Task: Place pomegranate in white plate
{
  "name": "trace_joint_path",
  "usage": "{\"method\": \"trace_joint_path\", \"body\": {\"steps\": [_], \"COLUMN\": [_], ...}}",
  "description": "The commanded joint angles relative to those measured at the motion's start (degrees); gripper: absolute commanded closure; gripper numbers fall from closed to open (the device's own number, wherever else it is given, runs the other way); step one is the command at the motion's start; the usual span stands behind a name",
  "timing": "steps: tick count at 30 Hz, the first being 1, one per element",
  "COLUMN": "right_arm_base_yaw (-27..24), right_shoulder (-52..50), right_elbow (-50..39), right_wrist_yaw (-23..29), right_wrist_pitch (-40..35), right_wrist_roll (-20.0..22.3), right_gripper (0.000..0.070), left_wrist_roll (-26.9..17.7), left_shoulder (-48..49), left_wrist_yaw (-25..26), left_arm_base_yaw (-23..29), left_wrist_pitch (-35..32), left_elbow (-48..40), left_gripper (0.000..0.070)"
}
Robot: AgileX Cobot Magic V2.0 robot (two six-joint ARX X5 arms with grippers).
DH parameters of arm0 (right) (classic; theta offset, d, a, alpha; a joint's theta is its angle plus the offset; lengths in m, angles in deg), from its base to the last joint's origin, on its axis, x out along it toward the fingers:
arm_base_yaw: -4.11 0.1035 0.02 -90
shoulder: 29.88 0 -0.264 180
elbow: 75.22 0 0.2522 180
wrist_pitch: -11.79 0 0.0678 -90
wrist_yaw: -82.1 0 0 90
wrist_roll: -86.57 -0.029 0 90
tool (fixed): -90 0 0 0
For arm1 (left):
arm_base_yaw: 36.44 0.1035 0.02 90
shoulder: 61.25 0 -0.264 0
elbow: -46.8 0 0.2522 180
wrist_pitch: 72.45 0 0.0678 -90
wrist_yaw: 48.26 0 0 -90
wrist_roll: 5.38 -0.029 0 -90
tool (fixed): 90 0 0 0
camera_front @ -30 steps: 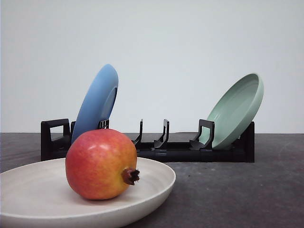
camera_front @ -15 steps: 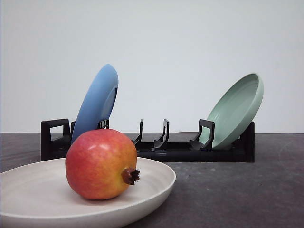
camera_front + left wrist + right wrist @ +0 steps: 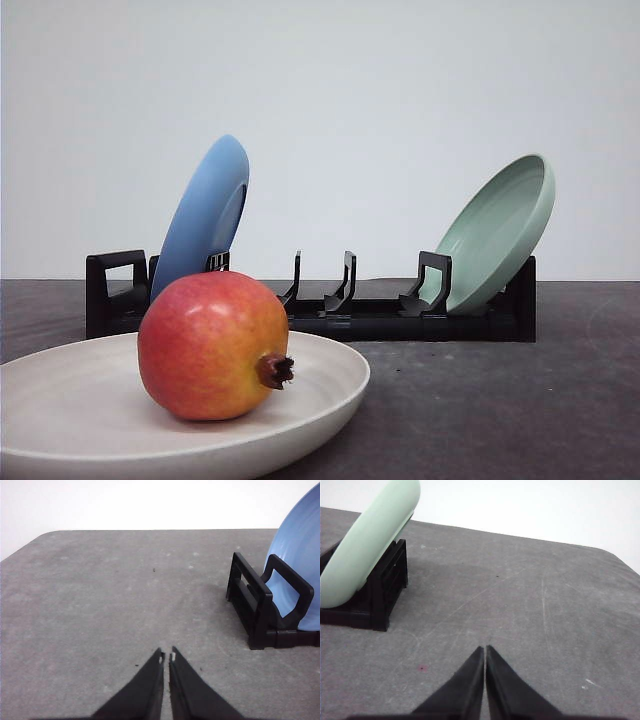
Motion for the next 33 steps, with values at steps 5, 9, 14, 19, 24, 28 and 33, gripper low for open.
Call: {"method": "trace_joint_path", "body": {"steps": [5,9,14,19,24,28,33], "right_arm_base_yaw": [-0.09,-0.09,-0.09,-0.09,-0.09,-0.09,-0.09], "right_shoulder": [-0.09,-0.09,-0.09,-0.09,-0.09,-0.09,-0.09], "right_elbow": [-0.28,-0.28,-0.28,-0.28,-0.28,-0.28,-0.28], "right_wrist_yaw": [0.01,0.02,0.01,0.00,0.00,0.00,0.00], "right_wrist_pitch": [-0.42,-0.42,-0.42,-0.42,-0.42,-0.43,-0.42], "right_wrist_roll": [-0.13,-0.13,-0.13,-0.13,-0.13,-0.13,-0.13], "right_gripper": [0.0700,0.0700,0.0700,0.0700,0.0700,0.0700,0.0700], "left_wrist_roll": [0.42,0.42,0.42,0.42,0.42,0.42,0.42], "left_shoulder": [0.09,0.09,0.09,0.09,0.09,0.09,0.09], "left_wrist_yaw": [0.04,0.04,0.04,0.04,0.06,0.04,0.04], "left_arm_base_yaw": [-0.09,-0.09,-0.09,-0.09,-0.09,-0.09,-0.09], "left_wrist_pitch": [0.26,0.26,0.26,0.26,0.26,0.26,0.26], "left_elbow": [-0.57,-0.57,-0.57,-0.57,-0.57,-0.57,-0.56], "left_gripper": [0.0700,0.0700,0.0700,0.0700,0.0700,0.0700,0.0700]}}
